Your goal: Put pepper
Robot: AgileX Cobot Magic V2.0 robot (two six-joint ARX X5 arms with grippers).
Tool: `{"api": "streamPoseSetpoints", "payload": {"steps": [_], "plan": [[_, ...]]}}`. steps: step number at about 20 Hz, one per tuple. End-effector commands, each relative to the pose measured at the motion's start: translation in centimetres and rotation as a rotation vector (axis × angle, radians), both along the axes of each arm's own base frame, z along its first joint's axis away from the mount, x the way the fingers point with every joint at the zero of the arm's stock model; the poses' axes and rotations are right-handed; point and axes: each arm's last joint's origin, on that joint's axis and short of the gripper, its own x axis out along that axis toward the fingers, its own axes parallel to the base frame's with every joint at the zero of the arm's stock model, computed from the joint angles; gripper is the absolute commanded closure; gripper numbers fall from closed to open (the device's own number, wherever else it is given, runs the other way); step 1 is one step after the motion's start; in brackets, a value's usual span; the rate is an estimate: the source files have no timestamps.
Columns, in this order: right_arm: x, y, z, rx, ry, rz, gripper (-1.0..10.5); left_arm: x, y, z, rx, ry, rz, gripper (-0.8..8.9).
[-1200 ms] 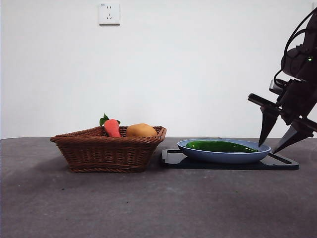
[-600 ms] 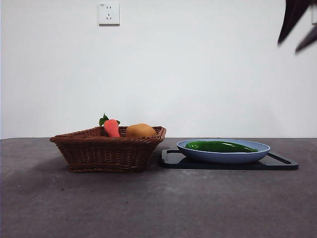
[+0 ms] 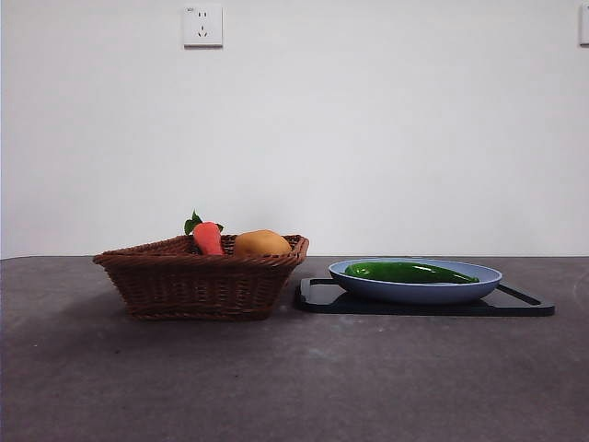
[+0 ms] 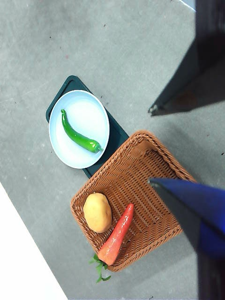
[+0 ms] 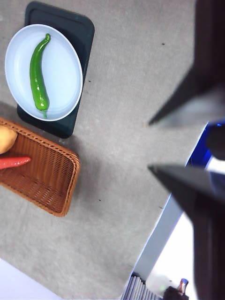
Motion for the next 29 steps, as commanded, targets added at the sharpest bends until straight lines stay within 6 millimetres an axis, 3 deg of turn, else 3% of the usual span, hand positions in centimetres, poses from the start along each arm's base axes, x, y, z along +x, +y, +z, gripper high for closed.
{"api": "streamPoseSetpoints", "payload": {"steps": [1,2,21,25,29], "plan": [[0.2,0.1,0.4,-0.022,-0.026,0.030,9.4,0.0,-0.2,0.4,-0.010,-0.011,-0.008,7.72],[0.2,0.1,0.3,-0.022,-0.021,0.030,9.4,0.0,-0.2,0.4,-0.011,-0.011,-0.007,8.12],[1.1,0.2,0.2,0.016,0.026,-0.028,9.4,0.4,0.1,0.8,0.023,-0.083,0.003,8.06],[1.1,0.2,0.2,0.016,0.026,-0.028,9.4,0.6,4.1,3.5,-0.065,-0.305,0.180,8.05],[1.1,0.2,0.3,0.016,0.026,-0.028,9.4,-2.8,9.5,5.6,-0.176,-0.516,0.335,8.06]]}}
